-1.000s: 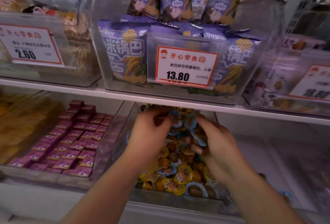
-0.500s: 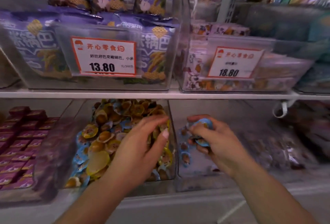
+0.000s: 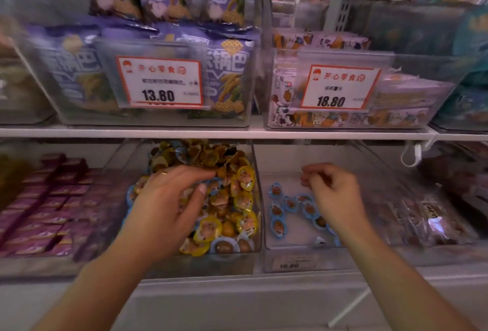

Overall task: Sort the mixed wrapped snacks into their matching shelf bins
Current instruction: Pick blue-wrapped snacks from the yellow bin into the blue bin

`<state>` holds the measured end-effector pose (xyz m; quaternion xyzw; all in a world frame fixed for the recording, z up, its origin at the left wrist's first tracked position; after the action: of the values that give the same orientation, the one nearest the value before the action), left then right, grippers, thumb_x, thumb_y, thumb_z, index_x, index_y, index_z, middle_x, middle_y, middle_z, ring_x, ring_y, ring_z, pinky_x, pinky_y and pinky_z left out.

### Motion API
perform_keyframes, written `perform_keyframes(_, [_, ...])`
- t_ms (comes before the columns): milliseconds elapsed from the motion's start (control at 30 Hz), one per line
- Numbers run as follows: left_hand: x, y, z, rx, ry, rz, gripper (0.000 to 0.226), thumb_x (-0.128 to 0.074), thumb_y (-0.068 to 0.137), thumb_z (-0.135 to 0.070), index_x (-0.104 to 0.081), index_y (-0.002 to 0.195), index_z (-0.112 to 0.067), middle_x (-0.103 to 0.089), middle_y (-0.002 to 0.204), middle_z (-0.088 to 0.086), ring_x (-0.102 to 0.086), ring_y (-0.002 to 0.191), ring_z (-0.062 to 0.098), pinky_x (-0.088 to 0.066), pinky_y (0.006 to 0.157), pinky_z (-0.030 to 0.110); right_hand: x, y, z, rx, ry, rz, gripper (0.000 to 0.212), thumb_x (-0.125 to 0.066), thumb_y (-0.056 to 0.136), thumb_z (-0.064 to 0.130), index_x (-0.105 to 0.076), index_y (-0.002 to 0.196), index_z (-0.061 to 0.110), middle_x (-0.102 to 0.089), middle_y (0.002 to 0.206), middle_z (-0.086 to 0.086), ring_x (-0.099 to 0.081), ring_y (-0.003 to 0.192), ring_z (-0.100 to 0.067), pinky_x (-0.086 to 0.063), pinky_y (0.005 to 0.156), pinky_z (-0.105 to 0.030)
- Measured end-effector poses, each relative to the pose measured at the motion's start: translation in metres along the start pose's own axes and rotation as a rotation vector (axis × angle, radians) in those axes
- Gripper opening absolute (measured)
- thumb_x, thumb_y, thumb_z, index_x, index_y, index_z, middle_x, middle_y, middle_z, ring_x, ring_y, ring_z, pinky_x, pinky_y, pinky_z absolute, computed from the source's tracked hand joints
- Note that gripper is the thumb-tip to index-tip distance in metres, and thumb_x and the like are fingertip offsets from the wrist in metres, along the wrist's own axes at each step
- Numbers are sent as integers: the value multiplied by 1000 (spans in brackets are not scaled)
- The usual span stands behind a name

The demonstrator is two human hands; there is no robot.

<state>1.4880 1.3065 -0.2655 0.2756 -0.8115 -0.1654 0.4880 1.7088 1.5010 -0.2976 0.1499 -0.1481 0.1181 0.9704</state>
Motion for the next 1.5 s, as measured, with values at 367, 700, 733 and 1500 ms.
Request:
perform_keyframes(367, [56,-86,73,162,412,33,34,-49,89,-31,-64,120,-29,-51,141,0,-45,134,27,-46,101,47,-180,-114,71,721,-510,795,48,-36,103,44,-37,150,34,-22,162,13,-3,152,-11,-8,124,-34])
perform_keyframes(700, [40,-53,107,164,436,124,40,-53,93,-49,-58,130,-36,-32,159,2,-16,151,27,-30,116,51,-190,-41,53,662,-690,655,31,-50,99,39,-66,124,32,-47,148,14,-17,151,-22,-18,119,-52])
perform_keyframes(733, [41,-51,108,177,427,125,39,-54,92,-47,-59,129,-36,-33,157,1,-16,150,27,-31,116,52,-181,-33,51,630,-683,590,25,-58,96,33,-71,117,29,-55,140,11,-28,146,-26,-24,116,-53])
perform_keyframes(1500, [-7,-44,78,370,48,279,59,-54,86,-10,-46,143,-26,-39,144,-3,-46,128,25,-41,108,39,-177,-30,67,566,-619,625,34,-71,87,33,-70,121,26,-65,119,8,-58,109,-8,-37,88,-11])
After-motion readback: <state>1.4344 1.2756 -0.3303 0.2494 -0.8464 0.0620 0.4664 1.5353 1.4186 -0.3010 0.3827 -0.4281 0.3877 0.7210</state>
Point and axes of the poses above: each hand's wrist, its own y-axis towards the middle knuckle, its own x-axis out of the back of the hand, z = x × y, the point moved 3 cm from there along y, towards the middle knuckle
